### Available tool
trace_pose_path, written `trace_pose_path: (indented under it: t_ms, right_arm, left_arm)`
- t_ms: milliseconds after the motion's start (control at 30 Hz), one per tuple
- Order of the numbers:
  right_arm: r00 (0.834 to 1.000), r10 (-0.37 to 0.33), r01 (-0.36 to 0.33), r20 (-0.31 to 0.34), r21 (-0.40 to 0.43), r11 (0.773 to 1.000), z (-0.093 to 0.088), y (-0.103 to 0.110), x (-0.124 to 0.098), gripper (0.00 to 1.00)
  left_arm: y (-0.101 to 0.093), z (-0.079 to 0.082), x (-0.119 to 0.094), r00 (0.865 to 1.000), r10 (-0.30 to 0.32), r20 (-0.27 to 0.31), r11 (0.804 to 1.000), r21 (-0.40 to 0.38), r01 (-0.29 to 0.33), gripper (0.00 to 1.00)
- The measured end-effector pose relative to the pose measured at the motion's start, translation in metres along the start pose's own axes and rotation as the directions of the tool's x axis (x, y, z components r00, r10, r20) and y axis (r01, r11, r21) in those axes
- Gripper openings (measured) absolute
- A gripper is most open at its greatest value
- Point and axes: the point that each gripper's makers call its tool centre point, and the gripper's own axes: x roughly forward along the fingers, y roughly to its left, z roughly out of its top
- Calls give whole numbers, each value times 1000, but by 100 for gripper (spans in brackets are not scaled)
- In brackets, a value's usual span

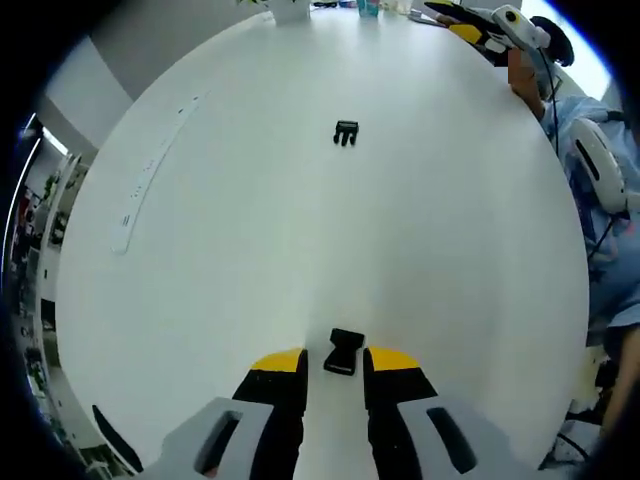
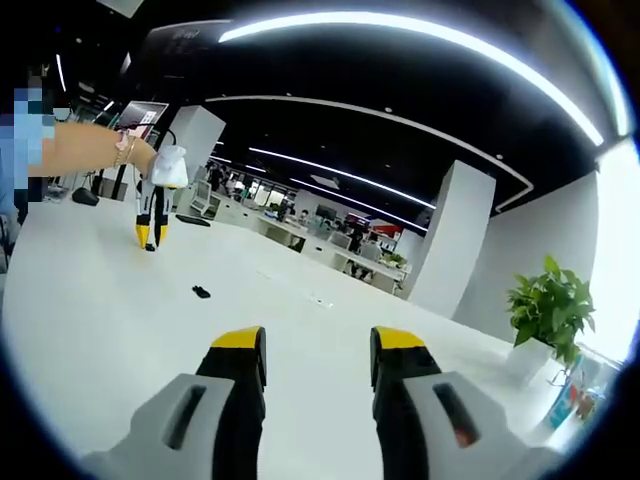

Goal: Snap the two parts of the plastic buckle together until the buckle closes and remains connected.

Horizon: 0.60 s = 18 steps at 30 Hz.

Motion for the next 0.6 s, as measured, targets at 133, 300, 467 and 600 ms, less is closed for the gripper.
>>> trace_pose_path:
  t_ms: [133, 300, 467, 600]
  right_arm:
    - [1000, 5, -5, -2, 0, 1000, 0, 1, 1, 42]
    - [1000, 12, -12, -6, -3, 1000, -1, 3, 1, 42]
    - [1000, 14, -14, -6, -4, 1000, -1, 3, 1, 42]
    - [1000, 17, -17, -5, -6, 1000, 0, 4, 1, 42]
  left_arm:
    - [-2, -1, 1, 999, -46, -24, 999, -11, 46, 19]
    - [0, 0, 2, 996, -75, -49, 997, -36, 73, 15]
    - [2, -1, 2, 995, -74, -63, 997, -36, 72, 13]
    - [0, -1, 2, 996, -75, -56, 996, -43, 73, 11]
